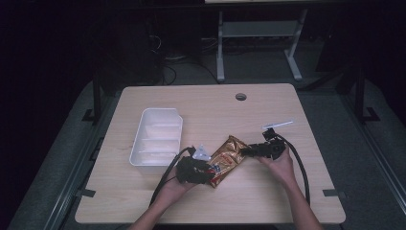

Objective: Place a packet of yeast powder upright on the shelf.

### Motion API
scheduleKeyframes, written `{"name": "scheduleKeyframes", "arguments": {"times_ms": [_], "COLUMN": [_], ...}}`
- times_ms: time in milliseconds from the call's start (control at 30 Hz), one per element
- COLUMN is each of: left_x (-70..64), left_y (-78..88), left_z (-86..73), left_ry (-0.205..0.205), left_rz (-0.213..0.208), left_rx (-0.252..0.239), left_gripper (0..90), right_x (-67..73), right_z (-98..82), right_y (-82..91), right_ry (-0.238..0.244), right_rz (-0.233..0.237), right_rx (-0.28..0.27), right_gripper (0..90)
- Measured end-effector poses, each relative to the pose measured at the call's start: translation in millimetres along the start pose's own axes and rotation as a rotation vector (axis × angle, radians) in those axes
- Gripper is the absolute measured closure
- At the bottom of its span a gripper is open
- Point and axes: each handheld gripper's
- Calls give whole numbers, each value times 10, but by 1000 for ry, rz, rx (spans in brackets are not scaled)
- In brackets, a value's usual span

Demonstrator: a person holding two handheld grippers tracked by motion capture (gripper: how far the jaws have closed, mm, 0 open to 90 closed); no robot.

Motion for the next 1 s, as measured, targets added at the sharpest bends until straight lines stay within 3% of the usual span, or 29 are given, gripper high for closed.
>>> {"name": "scheduleKeyframes", "arguments": {"times_ms": [300, 467, 633, 667, 833, 900, 1000], "left_x": [17, 16, 63, 78, 104, 113, 136], "left_y": [30, 63, 100, 111, 123, 124, 123], "left_z": [-2, 1, -10, -12, -12, -10, -8], "left_ry": [28, 33, 78, 92, 106, 114, 119], "left_rz": [-21, -19, -43, -47, -63, -72, -74], "left_rx": [-30, -55, -103, -120, -141, -157, -171], "left_gripper": [546, 490, 429, 380, 347, 320, 283], "right_x": [37, 80, 149, 191, 277, 365, 422], "right_z": [-14, -7, 5, 19, 41, 59, 75], "right_y": [-31, 26, 87, 144, 278, 411, 473], "right_ry": [-13, 12, 40, 60, 96, 142, 173], "right_rz": [-18, -25, -29, -25, -21, -17, -11], "right_rx": [-2, -29, -53, -72, -98, -125, -136], "right_gripper": [766, 878, 891, 892, 893, 894, 894]}}
Point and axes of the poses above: each handheld gripper's, and its own axes: y roughly backward along the jaws, z roughly out of its top, x roughly to its left, and after that the axes turned 11 degrees about -z, right-handed
